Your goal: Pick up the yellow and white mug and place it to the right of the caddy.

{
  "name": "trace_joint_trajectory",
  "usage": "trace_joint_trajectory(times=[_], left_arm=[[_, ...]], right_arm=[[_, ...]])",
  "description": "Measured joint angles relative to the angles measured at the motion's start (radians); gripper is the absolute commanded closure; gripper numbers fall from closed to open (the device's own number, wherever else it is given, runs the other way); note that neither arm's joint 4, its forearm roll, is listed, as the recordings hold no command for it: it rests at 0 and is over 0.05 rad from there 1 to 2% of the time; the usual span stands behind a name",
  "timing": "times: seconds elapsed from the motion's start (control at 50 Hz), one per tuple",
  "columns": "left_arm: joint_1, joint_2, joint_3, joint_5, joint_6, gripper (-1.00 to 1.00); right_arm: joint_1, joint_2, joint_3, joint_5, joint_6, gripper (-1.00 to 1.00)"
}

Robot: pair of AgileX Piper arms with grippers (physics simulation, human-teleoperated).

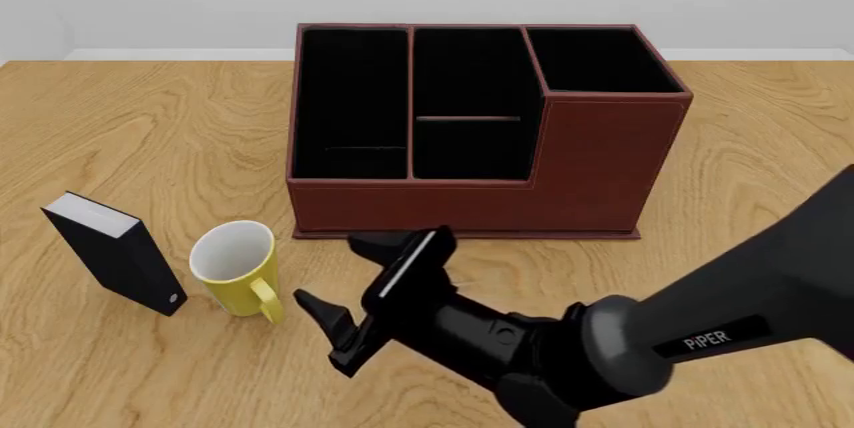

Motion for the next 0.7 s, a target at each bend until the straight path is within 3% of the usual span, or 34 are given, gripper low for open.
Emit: trace_joint_trajectory(times=[0.7], left_arm=[[0.017, 0.0, -0.012, 0.011, 0.001, -1.0]], right_arm=[[0.028, 0.058, -0.074, 0.03, -0.001, -1.0]])
